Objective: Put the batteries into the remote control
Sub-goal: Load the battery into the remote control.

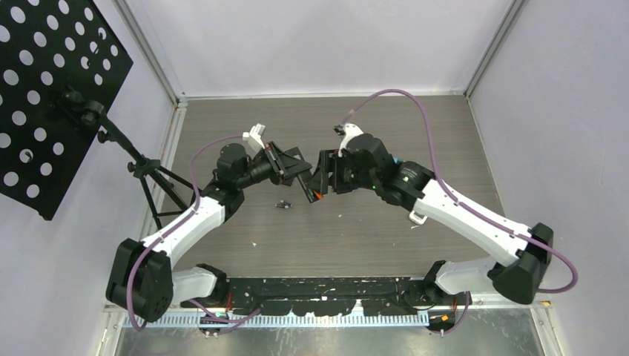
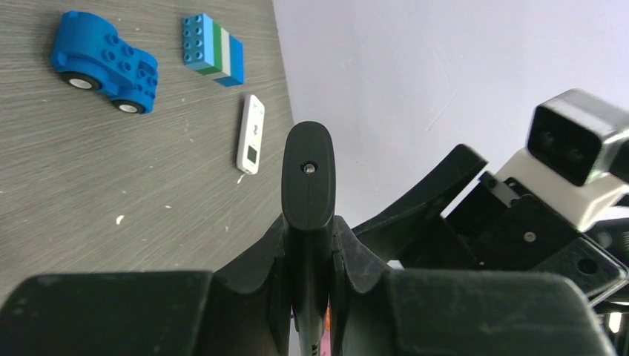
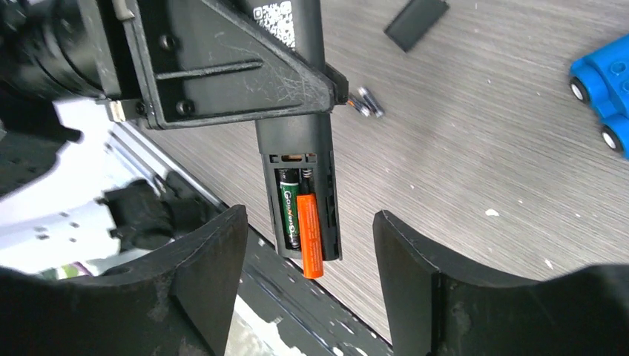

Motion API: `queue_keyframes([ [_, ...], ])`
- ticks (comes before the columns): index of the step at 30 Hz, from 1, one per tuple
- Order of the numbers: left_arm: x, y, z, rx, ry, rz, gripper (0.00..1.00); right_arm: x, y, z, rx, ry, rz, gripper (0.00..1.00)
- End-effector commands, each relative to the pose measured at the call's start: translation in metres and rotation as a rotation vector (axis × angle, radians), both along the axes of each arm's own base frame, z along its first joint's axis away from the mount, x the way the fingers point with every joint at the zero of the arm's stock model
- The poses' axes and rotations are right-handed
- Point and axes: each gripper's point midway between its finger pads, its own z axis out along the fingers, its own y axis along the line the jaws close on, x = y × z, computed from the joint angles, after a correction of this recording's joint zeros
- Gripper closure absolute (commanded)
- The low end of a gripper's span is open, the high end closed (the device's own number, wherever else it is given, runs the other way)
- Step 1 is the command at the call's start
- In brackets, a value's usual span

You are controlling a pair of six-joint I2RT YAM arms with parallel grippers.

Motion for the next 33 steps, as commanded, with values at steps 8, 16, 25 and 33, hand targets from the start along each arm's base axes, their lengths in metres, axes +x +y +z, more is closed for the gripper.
queue_keyframes([
  [8, 0.004, 0.02, 0.075, -0.286, 0.01, 0.182, 1.0, 0.013, -0.001, 0.084, 0.521, -0.075, -0.233, 0.29],
  [16, 0.001, 0.03, 0.097, -0.408, 0.035, 0.218, 1.0, 0.005, 0.005, 0.101, 0.75, 0.018, -0.247, 0.25],
  [25, 0.003, 0.032, 0.101, -0.463, 0.053, 0.228, 1.0, 0.0, 0.004, 0.108, 0.881, 0.036, -0.235, 0.22],
  [33, 0.004, 0.032, 0.099, -0.475, 0.077, 0.233, 1.0, -0.001, 0.005, 0.114, 0.933, 0.027, -0.219, 0.34],
])
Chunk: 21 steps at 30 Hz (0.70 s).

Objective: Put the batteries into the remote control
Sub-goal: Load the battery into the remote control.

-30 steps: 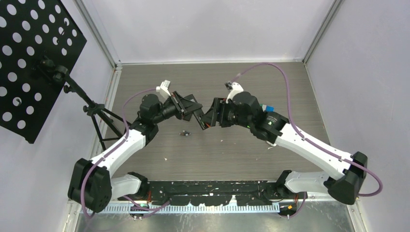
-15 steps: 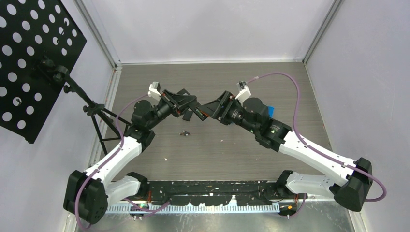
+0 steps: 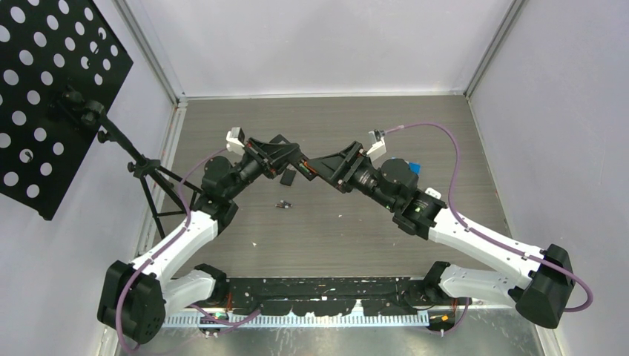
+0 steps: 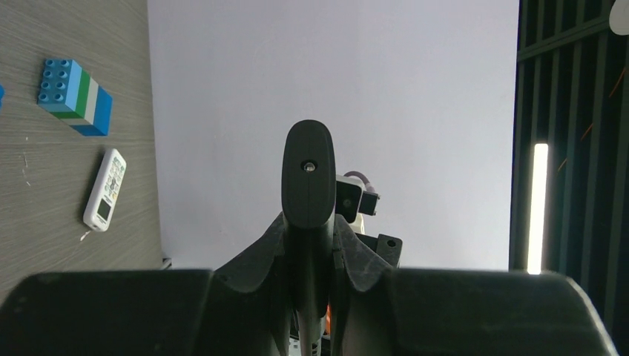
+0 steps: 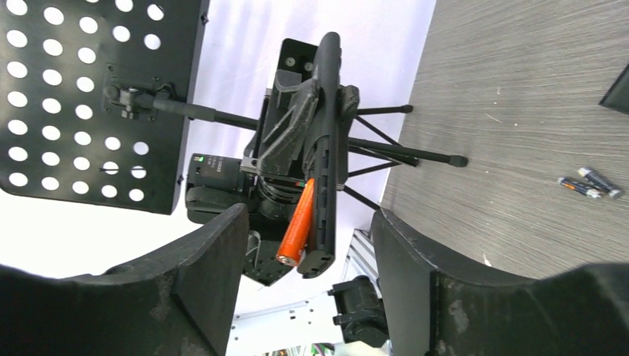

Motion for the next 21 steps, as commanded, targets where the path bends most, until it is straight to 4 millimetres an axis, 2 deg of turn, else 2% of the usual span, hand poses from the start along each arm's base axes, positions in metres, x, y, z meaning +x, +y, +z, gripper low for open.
queue_keyframes([
  [1, -0.002, 0.004, 0.019, -0.054, -0.051, 0.009, 1.0, -0.001, -0.004, 0.036, 0.111, -0.069, -0.004, 0.37],
  [21, -0.001, 0.003, 0.012, -0.111, -0.004, -0.007, 1.0, -0.003, 0.009, 0.031, 0.149, -0.082, 0.061, 0.54],
])
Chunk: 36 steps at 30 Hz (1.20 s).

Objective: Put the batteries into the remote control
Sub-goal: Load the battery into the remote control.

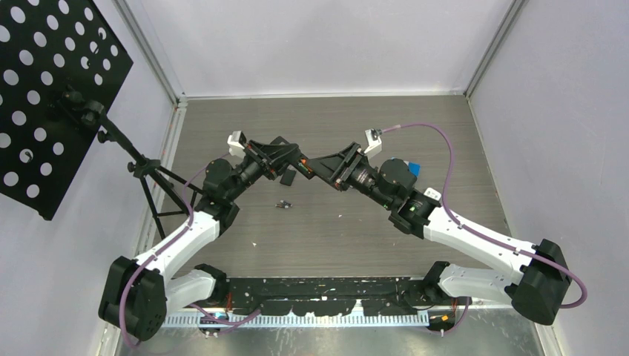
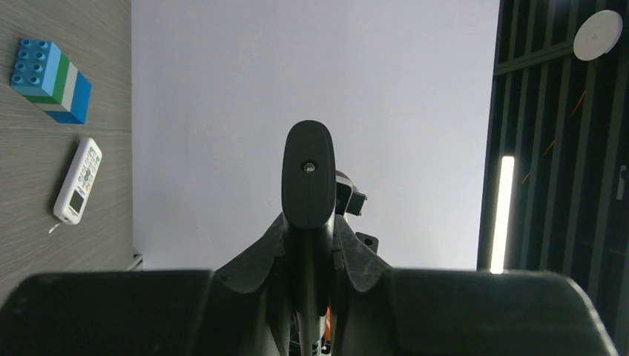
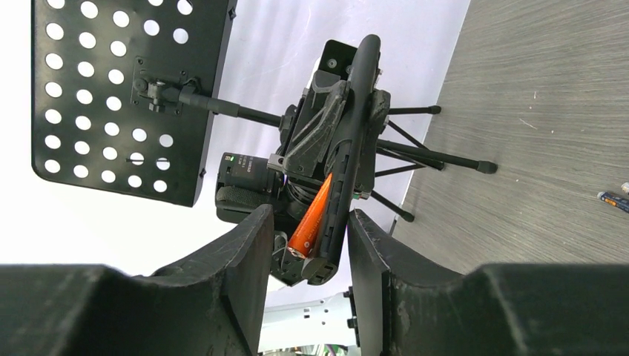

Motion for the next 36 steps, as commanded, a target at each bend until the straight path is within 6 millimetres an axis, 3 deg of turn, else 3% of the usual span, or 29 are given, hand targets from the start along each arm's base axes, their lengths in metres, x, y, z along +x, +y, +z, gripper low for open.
queue_keyframes([
  [1, -0.001, 0.003, 0.015, -0.034, -0.059, 0.009, 1.0, -0.003, 0.0, 0.022, 0.071, -0.047, 0.015, 0.55],
  [9, -0.003, 0.002, 0.014, -0.028, -0.066, -0.001, 1.0, 0.002, 0.001, 0.017, 0.056, -0.031, 0.004, 0.62],
  [16, -0.01, -0.001, 0.026, -0.026, -0.123, -0.033, 1.0, 0.011, -0.002, 0.009, 0.036, 0.004, -0.026, 0.66],
  [23, -0.02, -0.002, 0.045, -0.019, -0.205, -0.051, 1.0, 0.023, -0.006, -0.012, -0.032, 0.065, -0.061, 0.71],
  [29, -0.023, -0.003, 0.051, 0.073, -0.291, -0.04, 1.0, 0.028, -0.014, -0.034, -0.199, 0.087, -0.108, 0.71],
  [32, -0.024, -0.003, 0.053, 0.161, -0.366, -0.023, 1.0, 0.028, -0.018, -0.04, -0.278, 0.068, -0.111, 0.64],
  [36, -0.023, -0.002, 0.042, 0.34, -0.438, -0.01, 1.0, 0.017, -0.017, -0.028, -0.296, -0.037, -0.031, 0.4],
])
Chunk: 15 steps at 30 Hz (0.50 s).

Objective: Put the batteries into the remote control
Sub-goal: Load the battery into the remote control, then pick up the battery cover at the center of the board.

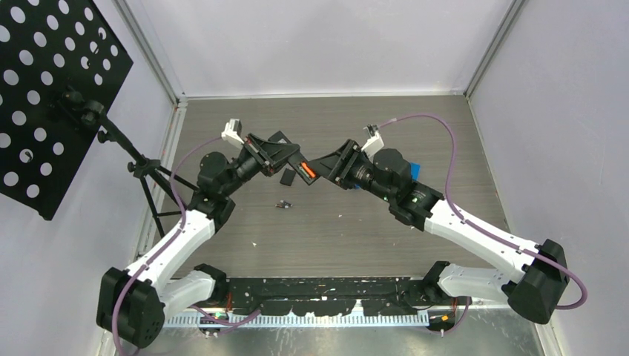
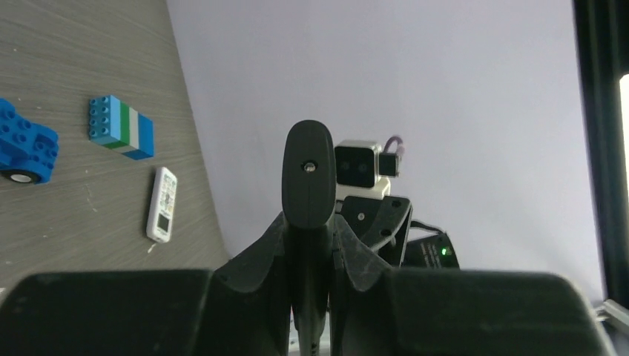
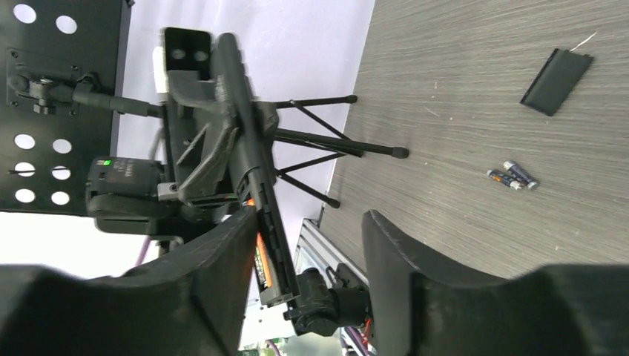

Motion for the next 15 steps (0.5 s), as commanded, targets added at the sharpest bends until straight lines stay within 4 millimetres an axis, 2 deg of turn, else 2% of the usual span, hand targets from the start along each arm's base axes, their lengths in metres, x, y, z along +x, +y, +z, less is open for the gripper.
queue_keyframes([
  [1, -0.015, 0.002, 0.029, 0.18, -0.241, -0.011, 1.0, -0.002, -0.009, 0.009, -0.072, -0.12, 0.044, 0.35],
  [4, -0.013, 0.006, 0.019, 0.281, -0.27, 0.003, 1.0, -0.006, -0.015, 0.026, -0.057, -0.202, 0.074, 0.27],
  [6, -0.009, 0.013, 0.01, 0.345, -0.263, 0.031, 1.0, -0.007, -0.02, 0.033, -0.069, -0.243, 0.088, 0.26],
  [9, 0.003, 0.032, -0.012, 0.487, -0.226, 0.119, 1.0, 0.002, -0.03, 0.028, -0.134, -0.247, 0.061, 0.26],
  [13, 0.016, 0.082, -0.067, 0.74, -0.053, 0.319, 1.0, 0.031, -0.033, -0.021, -0.35, -0.101, 0.006, 0.26],
  [15, 0.017, 0.098, -0.08, 0.786, -0.013, 0.369, 1.0, 0.045, -0.022, -0.05, -0.431, -0.022, 0.023, 0.29],
])
